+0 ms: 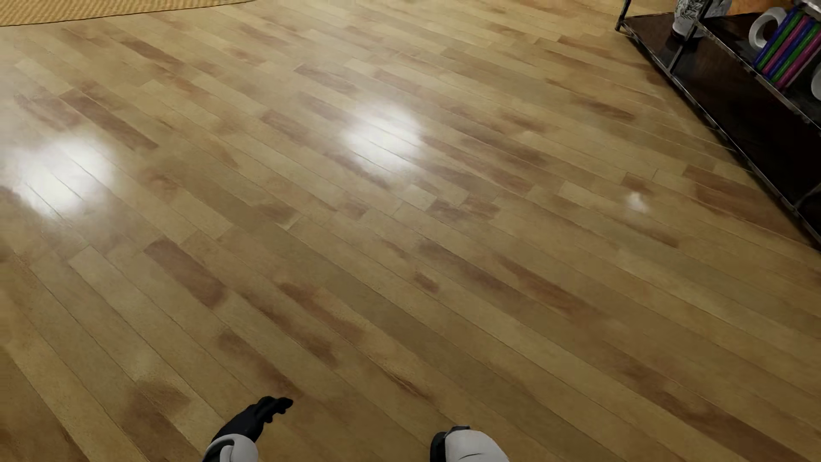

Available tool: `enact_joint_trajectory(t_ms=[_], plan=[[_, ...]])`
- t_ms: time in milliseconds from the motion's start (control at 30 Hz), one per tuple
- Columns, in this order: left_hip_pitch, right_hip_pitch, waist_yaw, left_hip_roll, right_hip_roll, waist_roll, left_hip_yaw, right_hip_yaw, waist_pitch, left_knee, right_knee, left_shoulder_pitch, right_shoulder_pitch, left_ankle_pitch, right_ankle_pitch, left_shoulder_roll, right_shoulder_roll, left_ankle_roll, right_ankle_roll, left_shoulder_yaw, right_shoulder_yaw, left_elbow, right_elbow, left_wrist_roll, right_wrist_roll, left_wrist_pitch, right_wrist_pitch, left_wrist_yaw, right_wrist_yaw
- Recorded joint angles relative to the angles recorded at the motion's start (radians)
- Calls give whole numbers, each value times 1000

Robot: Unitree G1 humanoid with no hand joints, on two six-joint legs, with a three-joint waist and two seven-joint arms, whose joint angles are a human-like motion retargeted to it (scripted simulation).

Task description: Move towards the dark green stool

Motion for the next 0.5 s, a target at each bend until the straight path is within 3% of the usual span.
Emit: enact_joint_trajectory(t_ms=[33, 100, 133, 167, 200, 300, 367, 400, 433, 500], plan=[[-106, 66, 17, 11, 10, 13, -27, -5, 1, 100, -30, 48, -66, -52, -31, -14, -46, 15, -4, 17, 95, -18, 61, -13, -96, 4, -5, 2, 59], [-296, 203, 52, 30, 27, 24, -44, -3, -2, 161, -117, 142, -192, -41, -70, -33, -147, -1, -3, 62, 304, -45, 100, -52, -322, -1, -128, 28, 104], [-375, 265, 70, 27, 35, 25, -42, 0, -6, 123, -153, 183, -253, -37, -92, -40, -174, 5, -1, 80, 359, -48, 85, -71, -392, 1, -172, 37, 81], [-437, 325, 87, 22, 43, 26, -31, 2, -10, 38, -187, 229, -306, -42, -116, -39, -177, 8, 1, 94, 368, -53, 59, -78, -397, 13, -192, 33, 48], [-485, 381, 101, 15, 51, 26, -18, 4, -15, -84, -214, 261, -353, -36, -144, -33, -178, 0, 3, 109, 343, -45, 20, -82, -343, 21, -203, 32, 20], [-518, 526, 122, -60, 82, 27, 0, 2, -25, -740, -289, 333, -470, 11, -227, -42, -172, -58, 12, 169, 258, 21, -87, -80, -89, 71, -199, 27, -40], [-529, 618, 125, -118, 97, 21, -31, -2, -32, -1073, -330, 373, -502, -49, -269, -69, -187, -108, 28, 221, 256, 69, -152, -88, 10, 87, -174, 39, -75], [-549, 656, 124, -124, 97, 17, 23, -14, -33, -1060, -326, 390, -491, -51, -287, -76, -205, -95, 38, 226, 269, 96, -185, -71, 26, 83, -166, 36, -87], [-556, 693, 128, -124, 89, 10, 61, -24, -35, -985, -297, 400, -462, -34, -272, -85, -218, -37, 43, 231, 277, 115, -222, -54, 41, 93, -167, 19, -106], [-542, 746, 149, -112, 53, -18, 93, -24, -41, -823, -203, 436, -381, 67, -164, -123, -242, 107, 40, 272, 318, 107, -239, -54, 12, 98, -154, -11, -127]])
